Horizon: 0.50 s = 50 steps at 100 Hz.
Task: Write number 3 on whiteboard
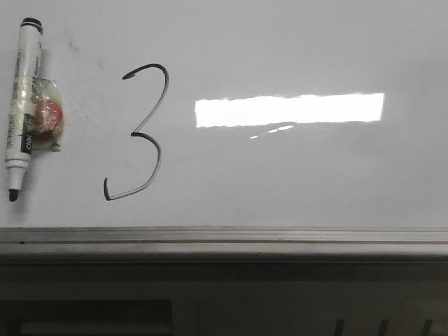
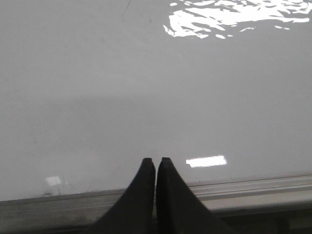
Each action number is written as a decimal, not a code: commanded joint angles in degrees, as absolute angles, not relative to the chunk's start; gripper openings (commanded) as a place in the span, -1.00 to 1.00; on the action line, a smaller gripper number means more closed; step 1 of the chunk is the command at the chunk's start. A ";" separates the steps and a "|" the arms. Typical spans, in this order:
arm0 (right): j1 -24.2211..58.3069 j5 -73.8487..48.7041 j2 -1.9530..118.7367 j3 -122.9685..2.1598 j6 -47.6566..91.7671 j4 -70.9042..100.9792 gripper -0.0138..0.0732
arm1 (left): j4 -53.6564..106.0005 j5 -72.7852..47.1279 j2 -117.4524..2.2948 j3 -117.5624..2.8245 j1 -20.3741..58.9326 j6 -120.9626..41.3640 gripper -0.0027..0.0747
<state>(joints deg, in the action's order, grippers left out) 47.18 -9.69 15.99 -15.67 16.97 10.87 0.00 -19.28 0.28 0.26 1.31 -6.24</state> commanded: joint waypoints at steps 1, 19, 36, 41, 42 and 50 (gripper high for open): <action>46.87 -4.92 16.25 -17.14 17.09 10.73 -0.81 | 0.00 -16.67 1.71 2.18 1.20 -5.50 -0.98; 46.87 -4.63 16.25 -16.67 17.09 10.73 -0.81 | 0.00 -16.67 1.71 2.18 1.20 -5.50 -0.98; 43.42 -2.43 16.25 -15.98 17.09 10.73 -0.81 | 0.00 -16.67 1.71 2.18 1.20 -5.50 -0.98; 40.11 -0.91 16.25 -14.81 17.09 10.73 -0.81 | 0.00 -16.67 1.71 2.18 1.20 -5.50 -0.98; 39.62 -0.70 16.25 -14.81 17.09 10.73 -0.81 | 0.00 -16.67 1.71 2.18 1.20 -5.50 -0.98; 33.15 2.12 16.25 -12.01 17.09 10.73 -0.81 | 0.00 -16.67 1.71 2.18 1.20 -5.50 -0.98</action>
<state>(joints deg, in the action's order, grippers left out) 39.18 -5.23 15.99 -12.82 16.97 10.87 0.00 -19.35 0.28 0.26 1.31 -6.15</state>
